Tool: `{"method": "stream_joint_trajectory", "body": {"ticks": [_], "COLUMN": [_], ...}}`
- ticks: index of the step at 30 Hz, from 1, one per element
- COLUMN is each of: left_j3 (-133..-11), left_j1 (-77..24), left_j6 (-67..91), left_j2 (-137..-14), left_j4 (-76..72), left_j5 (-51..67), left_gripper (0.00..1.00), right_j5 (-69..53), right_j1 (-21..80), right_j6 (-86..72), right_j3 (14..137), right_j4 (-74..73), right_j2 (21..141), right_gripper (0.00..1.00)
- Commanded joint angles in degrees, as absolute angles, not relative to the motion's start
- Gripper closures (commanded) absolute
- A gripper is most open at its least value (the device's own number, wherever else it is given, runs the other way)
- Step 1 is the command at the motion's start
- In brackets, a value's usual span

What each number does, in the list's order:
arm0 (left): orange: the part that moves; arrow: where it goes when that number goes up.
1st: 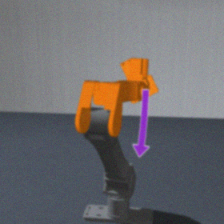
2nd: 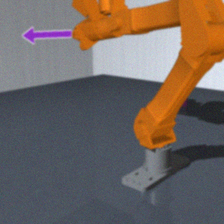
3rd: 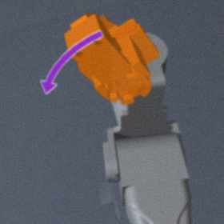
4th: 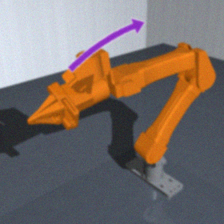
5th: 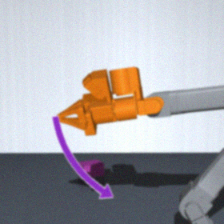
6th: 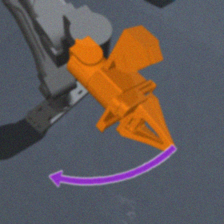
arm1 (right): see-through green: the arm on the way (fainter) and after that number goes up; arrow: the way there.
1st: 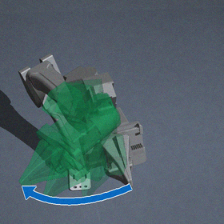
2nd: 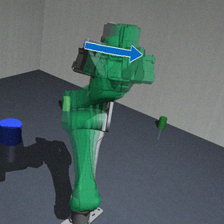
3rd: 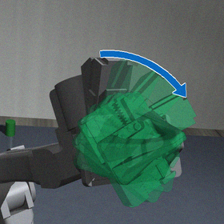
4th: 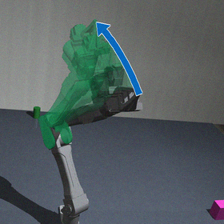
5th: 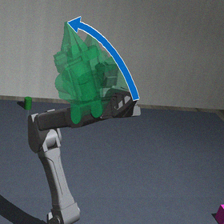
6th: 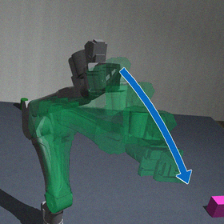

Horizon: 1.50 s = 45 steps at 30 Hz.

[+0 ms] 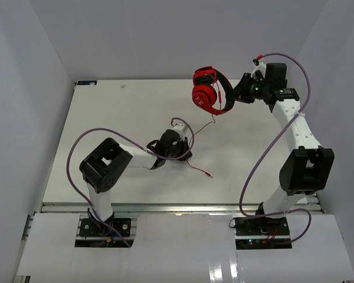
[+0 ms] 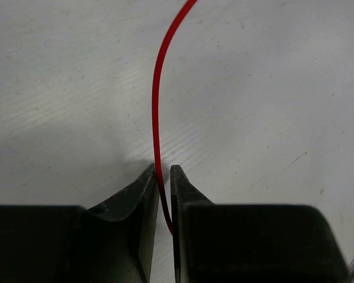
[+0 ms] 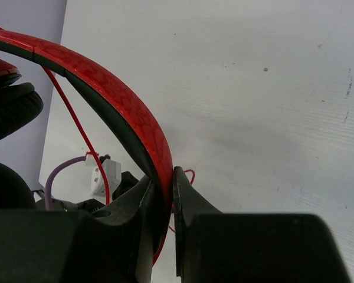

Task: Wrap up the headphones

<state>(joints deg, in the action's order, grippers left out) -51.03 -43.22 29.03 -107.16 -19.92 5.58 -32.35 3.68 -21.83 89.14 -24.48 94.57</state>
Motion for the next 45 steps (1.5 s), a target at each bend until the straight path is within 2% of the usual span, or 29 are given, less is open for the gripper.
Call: {"method": "stream_joint_trajectory", "body": {"ticks": [1,5,18,28,35,45], "left_j3": [-52.45,-53.43,-58.08,-75.48,-84.01,-88.36], "left_j1": [-43.15,-41.23,-28.16,-23.73,-23.64,-23.38], "left_j6": [29.21,27.60,20.24,17.91,16.43,12.64], "left_j2": [-107.81,-108.28,-107.56,-116.54,-118.21,-115.58], "left_j4": [-17.55,-17.82,-13.73,-6.65,-2.57,4.00], "left_j5": [5.68,7.00,11.40,13.48,16.23,16.87], "left_gripper": [0.89,1.00,1.00,1.00,1.00,1.00], "right_j5": [-35.51,-36.36,-39.38,-40.34,-34.73,-23.97], "right_j1": [3.87,3.87,3.78,4.48,9.57,18.40], "right_j6": [-21.92,-20.82,-11.51,0.68,7.62,13.96], "right_j3": [89.00,87.39,85.00,82.39,77.45,70.15], "right_j4": [-21.26,-21.58,-23.63,-28.63,-29.26,-26.96], "right_j2": [90.28,88.35,83.20,80.61,78.13,75.96], "right_gripper": [0.92,0.92,0.92,0.92,0.92,0.92]}}
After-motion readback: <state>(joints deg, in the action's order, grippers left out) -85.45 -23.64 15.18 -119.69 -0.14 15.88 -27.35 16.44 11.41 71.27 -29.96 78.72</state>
